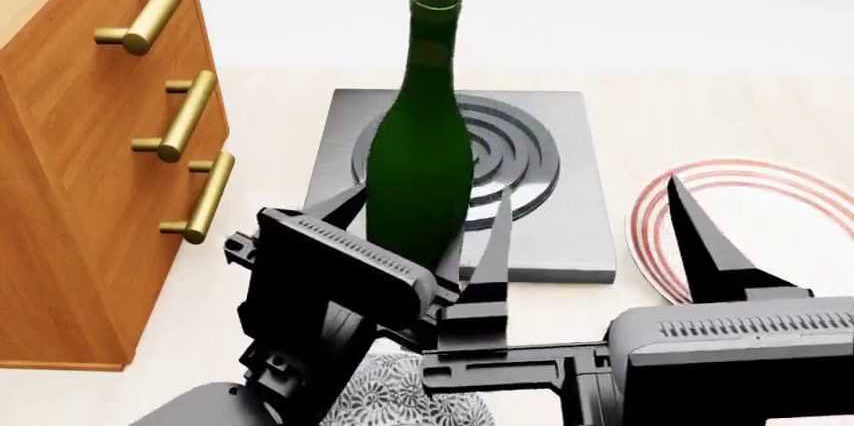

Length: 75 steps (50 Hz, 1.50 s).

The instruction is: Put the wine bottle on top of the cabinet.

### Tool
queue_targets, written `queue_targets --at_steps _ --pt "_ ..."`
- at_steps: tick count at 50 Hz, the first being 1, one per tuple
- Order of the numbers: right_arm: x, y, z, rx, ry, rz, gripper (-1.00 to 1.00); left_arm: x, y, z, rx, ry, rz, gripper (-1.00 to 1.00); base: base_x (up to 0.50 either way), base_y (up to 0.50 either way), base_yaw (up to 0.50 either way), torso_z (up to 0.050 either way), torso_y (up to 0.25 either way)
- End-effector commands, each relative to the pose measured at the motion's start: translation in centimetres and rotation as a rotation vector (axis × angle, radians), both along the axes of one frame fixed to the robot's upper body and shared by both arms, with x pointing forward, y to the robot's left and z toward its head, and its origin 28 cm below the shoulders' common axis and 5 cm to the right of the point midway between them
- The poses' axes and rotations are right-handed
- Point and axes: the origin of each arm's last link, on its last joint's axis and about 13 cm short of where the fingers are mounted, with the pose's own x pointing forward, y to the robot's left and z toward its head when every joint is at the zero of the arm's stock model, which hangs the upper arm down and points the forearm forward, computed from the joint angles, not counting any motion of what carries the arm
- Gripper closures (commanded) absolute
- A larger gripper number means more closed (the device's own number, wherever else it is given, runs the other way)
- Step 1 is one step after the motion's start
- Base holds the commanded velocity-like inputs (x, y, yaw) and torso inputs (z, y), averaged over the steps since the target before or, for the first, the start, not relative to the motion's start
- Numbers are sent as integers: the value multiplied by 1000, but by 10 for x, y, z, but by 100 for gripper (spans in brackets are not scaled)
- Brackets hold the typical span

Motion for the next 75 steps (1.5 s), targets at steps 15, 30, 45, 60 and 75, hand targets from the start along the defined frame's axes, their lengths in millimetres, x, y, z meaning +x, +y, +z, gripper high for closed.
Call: queue_targets --at_steps 15,30,45,60,75 --pt "-17 -11 -51 -17 87 -85 -100 7 34 110 -50 -248 129 100 0 0 0 0 1" --pt "-17 -7 -49 -17 90 -61 -100 34 79 171 0 -311 345 100 0 0 0 1 1" --pt "-18 -10 -48 2 85 -61 -100 53 137 228 34 -296 564 100 0 0 0 0 1" --pt "-17 -8 -51 -8 97 -54 -100 68 178 247 88 -165 735 100 0 0 0 0 1" --pt "-17 -9 -52 -10 100 -56 -100 77 201 233 14 2 818 100 0 0 0 1 1"
